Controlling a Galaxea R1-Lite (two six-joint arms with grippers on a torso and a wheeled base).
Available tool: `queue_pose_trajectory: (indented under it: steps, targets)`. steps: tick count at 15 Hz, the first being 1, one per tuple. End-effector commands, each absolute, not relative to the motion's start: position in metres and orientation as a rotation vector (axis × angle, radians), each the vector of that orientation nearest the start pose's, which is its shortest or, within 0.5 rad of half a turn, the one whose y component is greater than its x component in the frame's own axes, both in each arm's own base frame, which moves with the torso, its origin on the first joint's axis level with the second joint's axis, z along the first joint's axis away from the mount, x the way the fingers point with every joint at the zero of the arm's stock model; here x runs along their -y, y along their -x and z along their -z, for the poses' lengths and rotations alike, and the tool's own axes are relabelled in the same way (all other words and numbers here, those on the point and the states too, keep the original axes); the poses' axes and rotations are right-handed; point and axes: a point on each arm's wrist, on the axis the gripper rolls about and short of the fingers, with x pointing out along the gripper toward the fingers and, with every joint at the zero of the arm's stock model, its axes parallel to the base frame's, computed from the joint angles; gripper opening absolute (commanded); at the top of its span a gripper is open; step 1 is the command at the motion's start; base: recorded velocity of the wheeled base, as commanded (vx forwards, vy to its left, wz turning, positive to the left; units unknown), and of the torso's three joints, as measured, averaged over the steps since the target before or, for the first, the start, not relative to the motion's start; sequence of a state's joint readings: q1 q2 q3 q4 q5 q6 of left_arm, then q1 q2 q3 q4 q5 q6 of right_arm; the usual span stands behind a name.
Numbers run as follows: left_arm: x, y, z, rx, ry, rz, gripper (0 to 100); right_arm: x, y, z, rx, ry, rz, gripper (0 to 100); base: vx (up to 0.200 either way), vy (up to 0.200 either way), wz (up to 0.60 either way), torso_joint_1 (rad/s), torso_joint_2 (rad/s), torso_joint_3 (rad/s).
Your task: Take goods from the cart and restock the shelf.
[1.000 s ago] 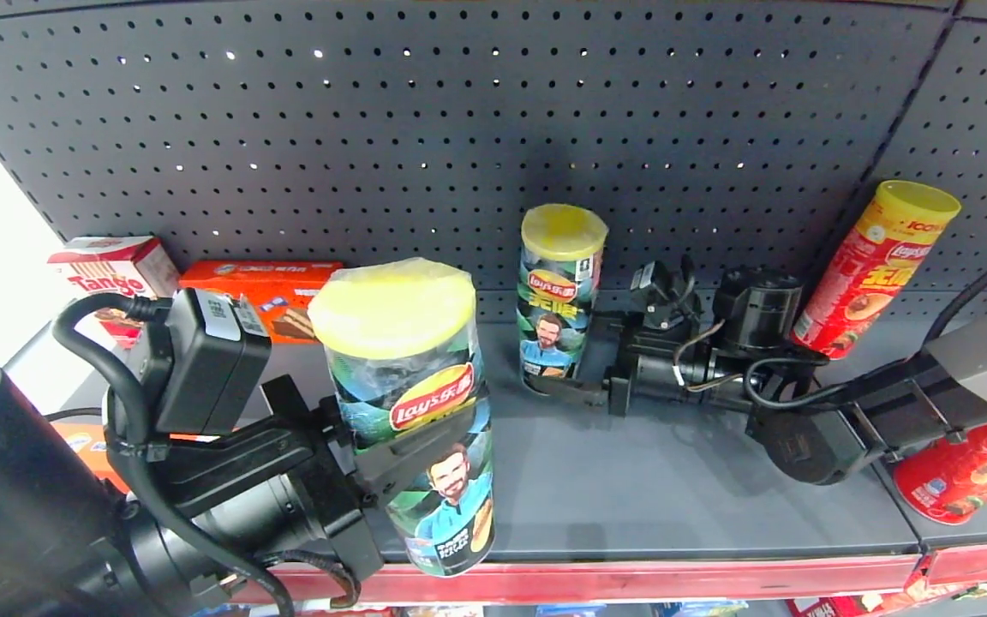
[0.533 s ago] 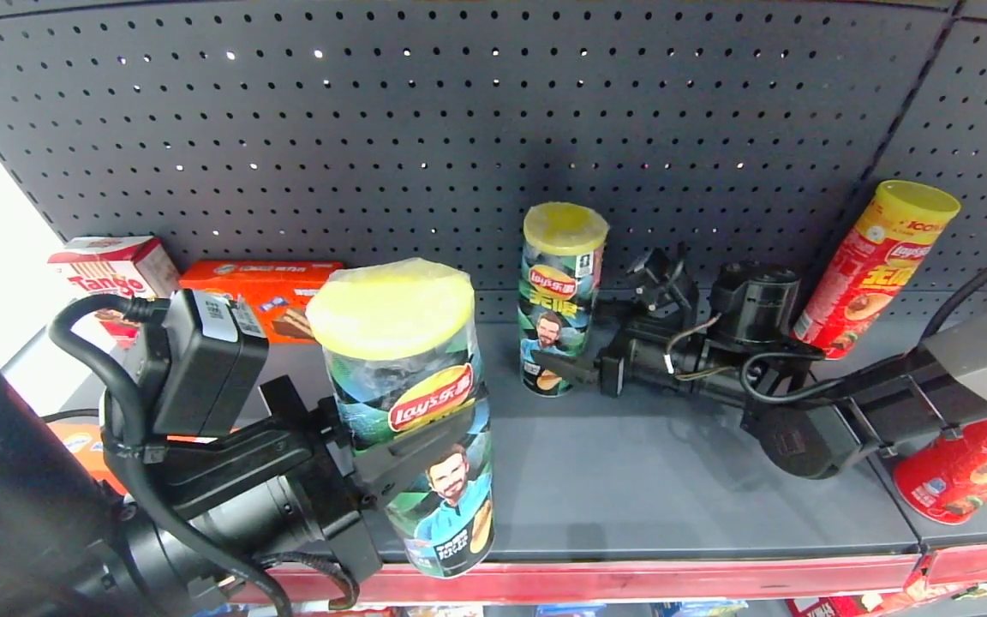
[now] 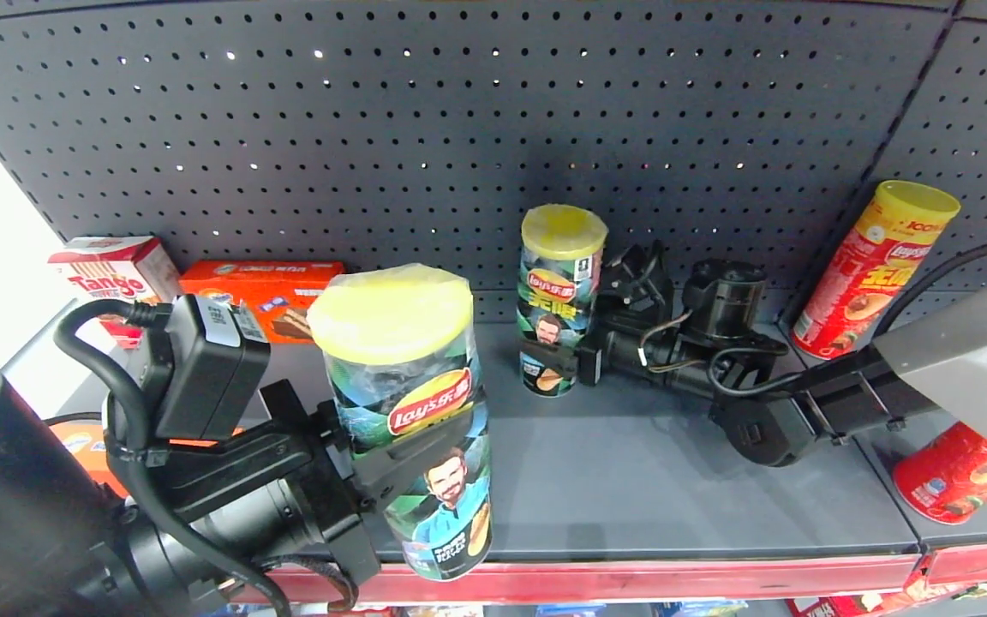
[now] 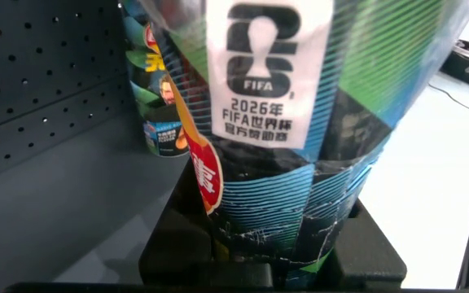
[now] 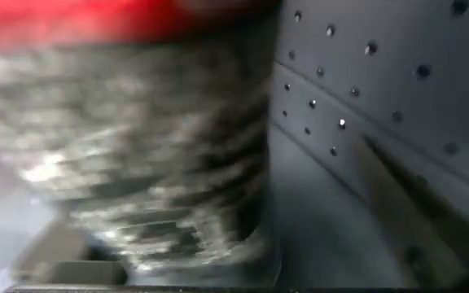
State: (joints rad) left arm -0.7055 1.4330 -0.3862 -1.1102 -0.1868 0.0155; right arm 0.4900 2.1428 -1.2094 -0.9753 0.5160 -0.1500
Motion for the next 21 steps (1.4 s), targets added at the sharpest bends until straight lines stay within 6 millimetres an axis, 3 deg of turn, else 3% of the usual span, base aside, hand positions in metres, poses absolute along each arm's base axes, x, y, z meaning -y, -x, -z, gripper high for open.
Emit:
queue_pose_trajectory:
  steps: [1, 5, 7, 10, 12, 16, 21]
  targets:
    - [0.142, -0.16, -0.19, 0.07, 0.002, 0.892, 0, -0.212, -0.373, -0.155, 0.104, 0.138, -1.002, 0, 0.0, 0.0, 0.0, 0.0, 0.0, 0.0]
    - [0.141, -0.16, -0.19, 0.071, 0.003, 0.892, 0, -0.211, -0.369, -0.159, 0.116, 0.141, -1.007, 0, 0.0, 0.0, 0.0, 0.0, 0.0, 0.0]
    - [0.141, -0.16, -0.19, 0.071, 0.003, 0.892, 0, -0.204, -0.358, -0.167, 0.14, 0.14, -1.016, 0, 0.0, 0.0, 0.0, 0.0, 0.0, 0.0]
    - [0.141, -0.16, -0.19, 0.071, 0.003, 0.892, 0, -0.191, -0.332, -0.192, 0.191, 0.141, -1.127, 0, 0.0, 0.0, 0.0, 0.0, 0.0, 0.0]
    - [0.141, -0.16, -0.19, 0.07, 0.002, 0.89, 0, -0.178, -0.303, -0.205, 0.206, 0.144, -1.289, 0, 0.0, 0.0, 0.0, 0.0, 0.0, 0.0]
    - [0.141, -0.16, -0.19, 0.071, 0.003, 0.887, 0, -0.163, -0.263, -0.182, 0.121, 0.131, -1.415, 0, 0.0, 0.0, 0.0, 0.0, 0.0, 0.0]
    - [0.141, -0.16, -0.19, 0.071, 0.003, 0.887, 0, -0.165, -0.262, -0.15, 0.051, 0.119, -1.423, 0, 0.0, 0.0, 0.0, 0.0, 0.0, 0.0]
